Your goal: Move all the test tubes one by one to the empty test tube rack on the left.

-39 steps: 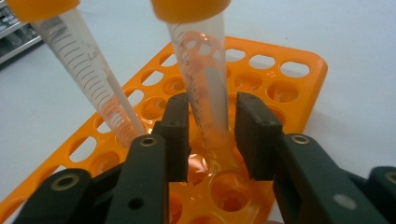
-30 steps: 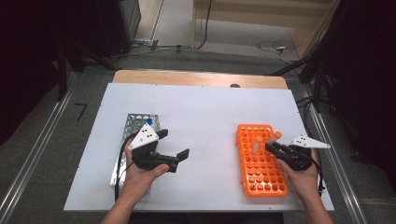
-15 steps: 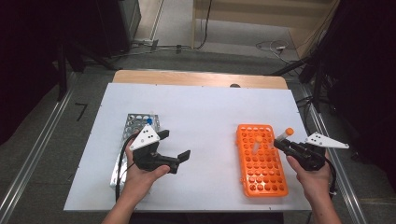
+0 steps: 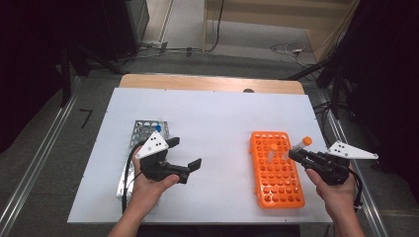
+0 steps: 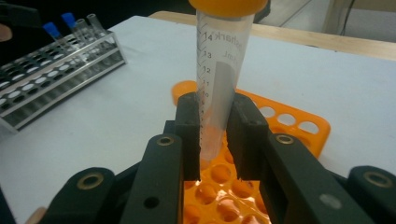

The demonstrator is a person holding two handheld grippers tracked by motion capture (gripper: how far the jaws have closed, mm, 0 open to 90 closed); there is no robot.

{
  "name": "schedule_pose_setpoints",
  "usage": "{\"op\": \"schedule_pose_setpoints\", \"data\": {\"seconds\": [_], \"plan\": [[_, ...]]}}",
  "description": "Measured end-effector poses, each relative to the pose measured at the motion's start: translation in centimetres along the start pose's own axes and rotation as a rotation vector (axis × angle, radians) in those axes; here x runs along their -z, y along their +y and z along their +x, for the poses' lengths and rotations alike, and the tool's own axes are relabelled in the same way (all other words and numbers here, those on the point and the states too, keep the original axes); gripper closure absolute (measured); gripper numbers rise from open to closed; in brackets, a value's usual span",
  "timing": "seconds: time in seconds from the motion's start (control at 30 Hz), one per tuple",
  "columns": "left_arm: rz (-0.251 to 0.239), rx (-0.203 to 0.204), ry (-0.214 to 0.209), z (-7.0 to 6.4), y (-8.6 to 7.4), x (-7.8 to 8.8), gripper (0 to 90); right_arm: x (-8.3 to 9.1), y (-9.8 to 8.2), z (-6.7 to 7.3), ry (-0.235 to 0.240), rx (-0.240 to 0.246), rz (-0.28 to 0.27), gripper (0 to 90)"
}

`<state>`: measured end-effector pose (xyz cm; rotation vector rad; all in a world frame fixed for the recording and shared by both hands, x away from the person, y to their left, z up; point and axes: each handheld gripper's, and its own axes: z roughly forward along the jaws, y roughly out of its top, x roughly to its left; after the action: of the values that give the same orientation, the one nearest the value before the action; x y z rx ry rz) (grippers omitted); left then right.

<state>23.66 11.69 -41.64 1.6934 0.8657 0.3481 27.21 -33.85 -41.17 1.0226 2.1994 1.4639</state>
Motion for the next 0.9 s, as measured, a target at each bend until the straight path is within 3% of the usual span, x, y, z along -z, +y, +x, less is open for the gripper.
{"op": "schedule_pose_setpoints", "data": {"seconds": [0.3,0.9], "plan": [[-0.005,-0.007,-0.019,-0.4,0.2,-0.1,1.3,-0.6,0.8,1.9,0.092,0.02,-0.002,73.1],[0.008,-0.033,-0.075,-1.9,0.4,-0.9,2.1,-4.7,0.7,6.9,0.224,0.071,0.064,73.1]]}}
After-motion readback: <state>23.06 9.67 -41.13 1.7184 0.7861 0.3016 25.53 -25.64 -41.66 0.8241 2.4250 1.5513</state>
